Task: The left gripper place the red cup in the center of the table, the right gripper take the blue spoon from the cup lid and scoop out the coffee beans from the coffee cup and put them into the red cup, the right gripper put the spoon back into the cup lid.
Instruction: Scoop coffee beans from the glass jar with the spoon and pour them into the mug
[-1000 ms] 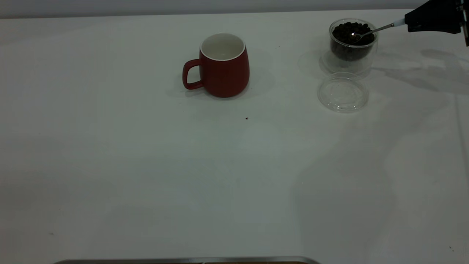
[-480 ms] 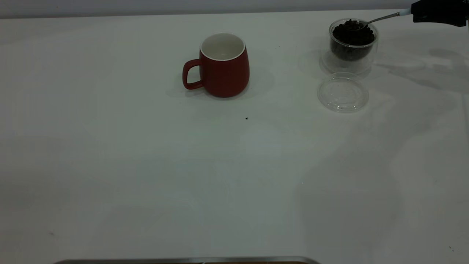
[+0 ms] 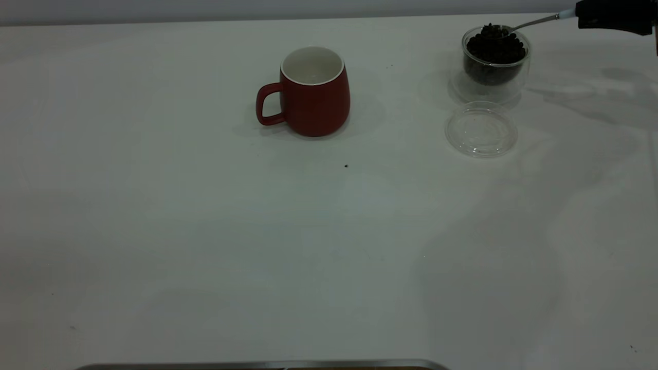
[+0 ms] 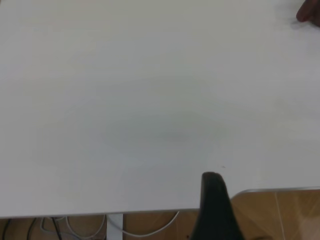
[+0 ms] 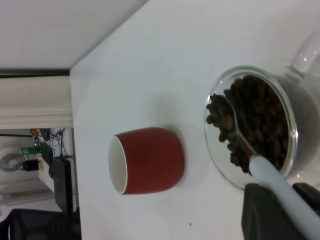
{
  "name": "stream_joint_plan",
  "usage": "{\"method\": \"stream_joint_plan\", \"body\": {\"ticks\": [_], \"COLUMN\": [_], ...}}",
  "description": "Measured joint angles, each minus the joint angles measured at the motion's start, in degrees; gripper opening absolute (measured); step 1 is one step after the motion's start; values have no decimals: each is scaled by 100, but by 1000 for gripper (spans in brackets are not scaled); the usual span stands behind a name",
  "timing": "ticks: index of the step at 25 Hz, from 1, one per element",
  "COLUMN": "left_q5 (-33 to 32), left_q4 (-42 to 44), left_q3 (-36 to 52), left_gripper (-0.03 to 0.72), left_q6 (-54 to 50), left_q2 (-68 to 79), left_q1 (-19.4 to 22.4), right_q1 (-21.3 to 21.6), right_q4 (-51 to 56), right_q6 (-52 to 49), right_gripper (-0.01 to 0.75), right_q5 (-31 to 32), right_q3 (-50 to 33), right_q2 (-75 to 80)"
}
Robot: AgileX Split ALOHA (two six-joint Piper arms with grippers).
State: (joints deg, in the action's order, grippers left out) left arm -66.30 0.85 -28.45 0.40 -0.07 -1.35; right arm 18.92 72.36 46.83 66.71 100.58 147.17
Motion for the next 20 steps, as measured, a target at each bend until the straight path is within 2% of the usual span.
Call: {"method": "stream_joint_plan", "body": {"ticks": [20], "left_q5": [0], "left_q4": [0], "left_q3": [0], "left_gripper": [587], "left_q6": [6], "left_q2": [0], "left_q1": [0], "right_q1": [-152], "right_q4": [343], "right_q6": [78], "right_gripper": [104], "right_q5": [0], "right_q3": [0], "right_q2": [-23]}}
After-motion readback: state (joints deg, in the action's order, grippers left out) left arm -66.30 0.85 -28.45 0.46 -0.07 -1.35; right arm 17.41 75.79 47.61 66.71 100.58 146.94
